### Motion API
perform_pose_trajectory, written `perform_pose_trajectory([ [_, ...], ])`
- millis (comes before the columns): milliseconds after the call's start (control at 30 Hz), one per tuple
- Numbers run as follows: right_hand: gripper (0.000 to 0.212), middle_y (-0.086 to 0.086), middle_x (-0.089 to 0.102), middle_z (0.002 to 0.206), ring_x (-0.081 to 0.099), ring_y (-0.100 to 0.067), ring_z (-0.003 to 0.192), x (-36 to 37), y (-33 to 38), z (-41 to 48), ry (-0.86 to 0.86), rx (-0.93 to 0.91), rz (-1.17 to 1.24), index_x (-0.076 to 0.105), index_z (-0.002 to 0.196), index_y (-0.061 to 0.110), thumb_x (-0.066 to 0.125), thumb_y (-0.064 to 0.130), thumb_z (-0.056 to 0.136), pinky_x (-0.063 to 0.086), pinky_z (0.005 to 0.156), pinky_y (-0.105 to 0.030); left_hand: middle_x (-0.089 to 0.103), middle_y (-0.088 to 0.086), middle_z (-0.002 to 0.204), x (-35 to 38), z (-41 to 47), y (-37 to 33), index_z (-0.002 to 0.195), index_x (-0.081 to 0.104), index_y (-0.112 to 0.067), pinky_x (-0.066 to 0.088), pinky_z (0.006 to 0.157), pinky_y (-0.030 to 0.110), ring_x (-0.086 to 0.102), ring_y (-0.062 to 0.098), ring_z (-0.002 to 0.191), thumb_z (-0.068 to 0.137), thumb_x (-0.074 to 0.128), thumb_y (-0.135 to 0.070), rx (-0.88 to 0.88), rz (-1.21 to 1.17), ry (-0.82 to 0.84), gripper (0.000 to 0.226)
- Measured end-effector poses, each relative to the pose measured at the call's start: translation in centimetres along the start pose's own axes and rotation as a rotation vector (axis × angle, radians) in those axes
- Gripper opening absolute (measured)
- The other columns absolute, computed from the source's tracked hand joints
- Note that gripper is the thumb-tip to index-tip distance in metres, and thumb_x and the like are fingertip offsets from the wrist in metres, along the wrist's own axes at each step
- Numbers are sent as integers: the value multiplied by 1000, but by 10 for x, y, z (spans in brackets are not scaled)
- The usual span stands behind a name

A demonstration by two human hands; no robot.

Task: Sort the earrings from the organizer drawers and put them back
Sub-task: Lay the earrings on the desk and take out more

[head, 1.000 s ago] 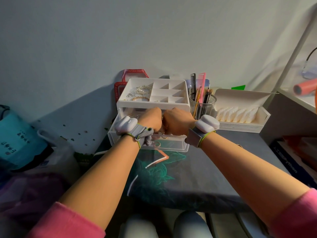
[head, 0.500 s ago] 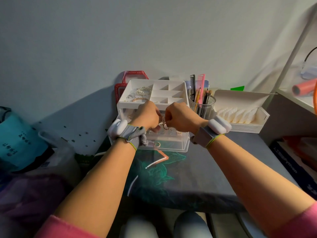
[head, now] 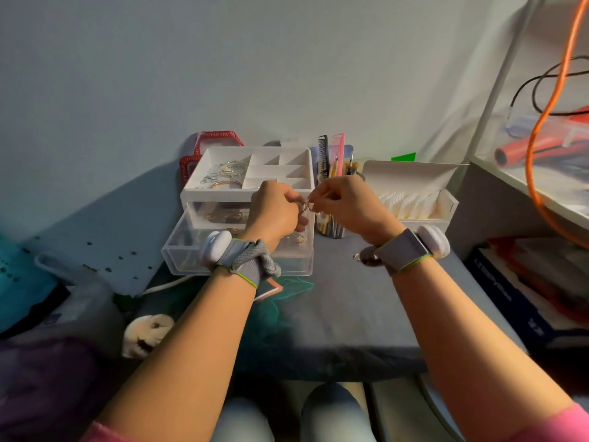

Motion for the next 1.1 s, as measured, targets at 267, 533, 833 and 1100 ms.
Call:
perform_pose_trajectory([
  [267,4,-3,64,72,54,-8,62,-22,-36,-26,-84,101,285,69,88,6,67,5,84,43,60,-19,74,10,83,41,-10,-17,75,66,-22,62,69,39,73,24,70,90,58,0,90,13,-42,27],
  [533,13,-2,64,68,59,3,55,-52,-63,-55,-152,73,592,66,98,-12,57,-7,89,44,56,-8,71,11,83,87,-24,-25,78,63,-21,61,63,34,73,26,73,90,58,3,128,-180,-18,27],
  [833,18,-7,63,80,55,5,59,-66,-103,-70,-227,118,711,65,103,-11,58,-4,89,41,55,-8,68,6,83,127,-33,-24,80,64,-22,60,64,27,72,22,78,90,58,5,240,-295,-19,29],
  [1100,19,13,68,67,58,5,61,-73,-126,-76,-275,140,744,67,105,-4,58,-6,88,42,56,-7,69,3,78,152,-33,-18,78,66,-20,59,64,27,73,14,72,89,57,9,276,-355,-8,32],
])
Point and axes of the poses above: each hand's wrist, its own z-axis towards the middle knuckle, its own x-axis out of the palm, y = z × x, the point moved 4 cm from there along z, towards the middle knuckle
